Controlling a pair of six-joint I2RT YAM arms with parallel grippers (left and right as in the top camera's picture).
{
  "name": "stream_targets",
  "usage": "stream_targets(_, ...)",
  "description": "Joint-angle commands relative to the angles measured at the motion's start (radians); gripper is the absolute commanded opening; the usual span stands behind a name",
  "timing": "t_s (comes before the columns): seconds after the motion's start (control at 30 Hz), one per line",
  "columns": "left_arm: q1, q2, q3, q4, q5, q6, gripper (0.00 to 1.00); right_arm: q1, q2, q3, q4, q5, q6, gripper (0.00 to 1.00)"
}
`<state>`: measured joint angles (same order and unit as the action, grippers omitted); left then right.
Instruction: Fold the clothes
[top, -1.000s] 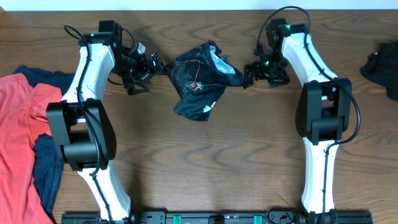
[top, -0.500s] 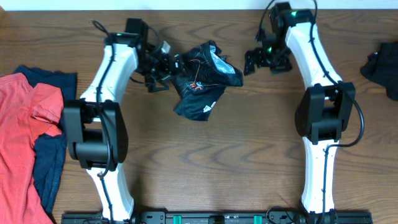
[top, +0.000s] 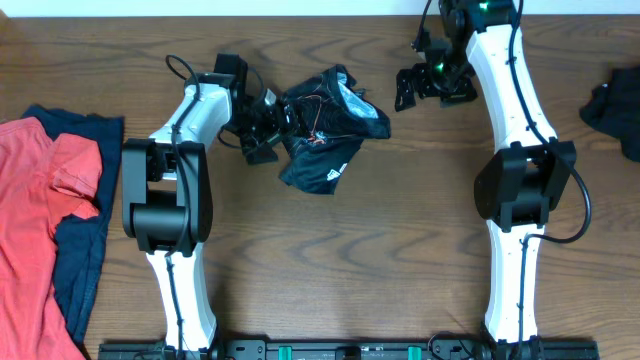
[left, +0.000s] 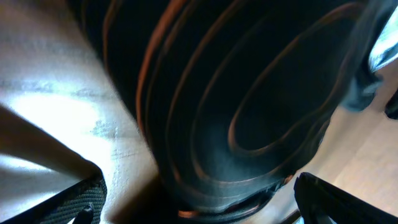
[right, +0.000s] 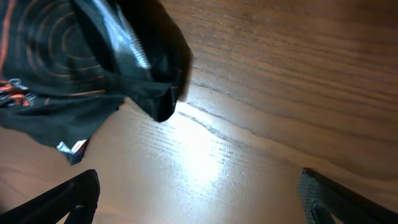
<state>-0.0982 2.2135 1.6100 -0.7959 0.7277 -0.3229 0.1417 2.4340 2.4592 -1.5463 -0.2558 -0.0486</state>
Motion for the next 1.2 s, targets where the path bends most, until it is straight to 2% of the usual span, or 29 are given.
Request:
stream_targets(0.0, 0.001, 0.053, -0.004, 0.037, 0.025, -0.062, 0.98, 0.023, 0.003, 0.111, -0.032, 0.009, -0.029, 0.99)
stream_targets(0.2, 0.001, 0.117, -0.003, 0.127, 0.091, -0.135, 0.98, 0.022, 0.001, 0.354, -0.122, 0.046, -0.037, 0.99)
stream_targets(0.23, 0.000, 0.125, -0.004, 0.144, 0.111, -0.141, 0.93, 0.022, 0.001, 0.392, -0.139, 0.047, -0.039, 0.99)
stream_targets(0.3, 0.000, 0.140, -0.004, 0.168, 0.121, -0.172, 0.62, 0.022, -0.001, 0.444, -0.152, 0.046, -0.039, 0.99)
stream_targets(0.4, 0.000, 0.155, -0.004, 0.198, 0.134, -0.212, 0.06, 0.023, -0.024, 0.464, -0.151, 0.046, -0.039, 0.99)
stream_targets(0.8, -0.046, 0.158, -0.003, 0.254, 0.155, -0.178, 0.06, 0.023, -0.068, 0.465, -0.151, 0.072, -0.039, 0.99)
stream_targets(1.17, -0.205, 0.158, -0.003, 0.135, 0.113, -0.066, 0.06, 0.023, -0.069, 0.465, -0.151, 0.072, -0.039, 0.99)
